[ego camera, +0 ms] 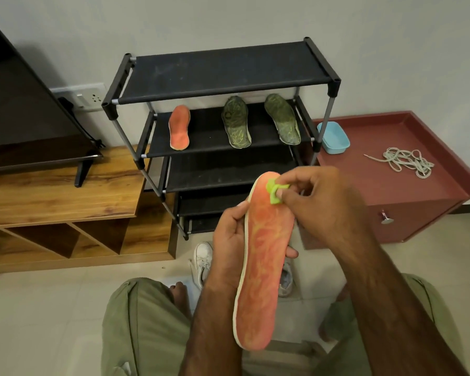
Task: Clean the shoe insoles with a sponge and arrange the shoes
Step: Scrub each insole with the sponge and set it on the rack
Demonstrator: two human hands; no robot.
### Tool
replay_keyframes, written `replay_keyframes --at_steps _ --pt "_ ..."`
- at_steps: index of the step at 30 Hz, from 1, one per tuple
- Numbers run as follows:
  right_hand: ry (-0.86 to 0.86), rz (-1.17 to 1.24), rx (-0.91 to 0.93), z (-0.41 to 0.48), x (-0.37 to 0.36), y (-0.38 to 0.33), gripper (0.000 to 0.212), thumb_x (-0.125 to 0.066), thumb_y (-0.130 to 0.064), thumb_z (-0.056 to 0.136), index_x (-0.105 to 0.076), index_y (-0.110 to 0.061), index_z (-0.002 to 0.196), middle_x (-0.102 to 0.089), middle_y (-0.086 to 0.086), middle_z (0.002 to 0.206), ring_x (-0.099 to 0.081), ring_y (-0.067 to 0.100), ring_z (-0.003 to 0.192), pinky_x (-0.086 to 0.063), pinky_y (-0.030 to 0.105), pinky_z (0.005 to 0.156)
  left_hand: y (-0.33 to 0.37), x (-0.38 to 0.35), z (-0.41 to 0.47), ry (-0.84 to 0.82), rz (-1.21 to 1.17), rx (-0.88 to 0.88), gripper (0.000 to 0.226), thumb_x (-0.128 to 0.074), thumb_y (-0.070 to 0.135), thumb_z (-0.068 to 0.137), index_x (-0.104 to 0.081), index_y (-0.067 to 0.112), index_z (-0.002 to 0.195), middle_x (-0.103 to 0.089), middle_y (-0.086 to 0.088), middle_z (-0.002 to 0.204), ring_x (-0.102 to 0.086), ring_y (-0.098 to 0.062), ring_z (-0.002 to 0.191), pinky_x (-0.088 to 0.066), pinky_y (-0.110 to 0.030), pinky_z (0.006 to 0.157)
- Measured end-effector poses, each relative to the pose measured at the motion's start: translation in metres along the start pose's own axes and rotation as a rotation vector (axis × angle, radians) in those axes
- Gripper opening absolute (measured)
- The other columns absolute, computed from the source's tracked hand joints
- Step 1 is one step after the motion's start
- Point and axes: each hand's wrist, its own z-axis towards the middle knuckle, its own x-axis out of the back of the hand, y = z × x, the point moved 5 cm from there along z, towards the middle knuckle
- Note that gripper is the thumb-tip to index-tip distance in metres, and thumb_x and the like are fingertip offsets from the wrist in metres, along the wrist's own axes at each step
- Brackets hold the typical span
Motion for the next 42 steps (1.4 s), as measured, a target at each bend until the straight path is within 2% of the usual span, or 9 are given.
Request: replay_keyframes --at_steps 5,12,17,22,26,31,35,39,42 --pt "-0.149 -0.025 0.085 -0.003 -0.01 -0.005 0.014 -0.077 -0.039 0.084 -0.077 -0.045 0.097 -0.07 -0.024 0.079 -0.066 -0.001 0.076 -0.058 0.037 0.073 0.0 0.003 0.002 0.008 -0.013 -0.036 0.055 -0.041 0.041 0.093 -0.076 -0.002 0.099 -0.068 -0.025 0.077 -0.068 -0.035 0.056 -0.056 -0.033 0.055" --pt "-0.122 -0.011 0.086 0.001 -0.002 0.004 0.012 -0.079 -0.035 0.086 -0.077 -0.044 0.094 -0.07 -0.023 0.077 -0.066 -0.001 0.072 -0.057 0.032 0.067 0.0 0.001 0.001 0.033 0.027 -0.029 0.072 -0.027 0.033 0.104 -0.077 0.01 0.059 -0.064 -0.008 0.054 -0.063 -0.02 0.042 -0.051 -0.024 0.046" --pt "-0.072 -0.046 0.075 0.0 0.004 0.006 0.012 -0.079 -0.034 0.086 -0.077 -0.044 0.092 -0.069 -0.023 0.075 -0.065 -0.002 0.071 -0.052 0.028 0.062 -0.001 0.005 0.005 0.023 -0.023 0.002 0.058 -0.045 0.042 0.09 -0.074 -0.004 0.109 -0.068 -0.026 0.085 -0.069 -0.036 0.058 -0.058 -0.035 0.053" --pt "-0.272 -0.025 0.121 -0.005 -0.01 0.003 0.015 -0.08 -0.032 0.084 -0.077 -0.044 0.093 -0.071 -0.023 0.078 -0.069 0.002 0.077 -0.06 0.04 0.074 0.0 0.004 0.003 0.02 -0.038 -0.023 0.064 -0.033 0.033 0.103 -0.08 0.006 0.07 -0.069 -0.013 0.065 -0.067 -0.024 0.048 -0.057 -0.028 0.046" --pt "-0.05 -0.04 0.097 0.0 0.004 0.006 0.014 -0.076 -0.032 0.087 -0.076 -0.045 0.092 -0.069 -0.022 0.074 -0.066 -0.001 0.069 -0.056 0.032 0.064 0.002 0.003 0.004 0.024 -0.014 -0.019 0.055 -0.04 0.039 0.096 -0.079 0.002 0.088 -0.07 -0.021 0.077 -0.068 -0.033 0.055 -0.059 -0.034 0.053" --pt "-0.262 -0.006 0.141 -0.003 -0.008 0.001 0.015 -0.08 -0.03 0.085 -0.078 -0.042 0.093 -0.07 -0.02 0.076 -0.068 0.002 0.073 -0.06 0.039 0.073 0.001 0.0 0.004 -0.017 -0.033 -0.024 0.054 -0.036 0.034 0.099 -0.076 0.001 0.086 -0.072 -0.015 0.073 -0.069 -0.027 0.053 -0.059 -0.033 0.05" --pt "-0.029 0.004 0.105 0.002 0.004 0.003 0.013 -0.078 -0.031 0.088 -0.077 -0.042 0.096 -0.068 -0.021 0.074 -0.065 -0.001 0.07 -0.049 0.025 0.061 0.002 -0.003 0.003 -0.015 -0.039 -0.002 0.058 -0.043 0.04 0.095 -0.065 -0.006 0.122 -0.068 -0.028 0.097 -0.069 -0.039 0.06 -0.06 -0.038 0.059" --pt "-0.257 0.014 0.144 -0.003 -0.014 -0.003 0.015 -0.078 -0.034 0.086 -0.077 -0.045 0.097 -0.07 -0.02 0.079 -0.069 0.003 0.075 -0.061 0.041 0.073 0.003 0.001 0.004 0.003 -0.066 -0.021 0.06 -0.046 0.038 0.092 -0.059 -0.011 0.123 -0.064 -0.029 0.099 -0.067 -0.035 0.067 -0.06 -0.038 0.059" --pt "-0.093 0.05 0.102 0.003 -0.003 0.0 0.015 -0.078 -0.034 0.085 -0.077 -0.044 0.096 -0.07 -0.022 0.077 -0.067 0.002 0.072 -0.058 0.037 0.071 0.002 0.002 0.005 -0.011 -0.041 0.0 0.059 -0.044 0.04 0.093 -0.061 -0.008 0.123 -0.066 -0.028 0.093 -0.068 -0.036 0.064 -0.06 -0.037 0.056"
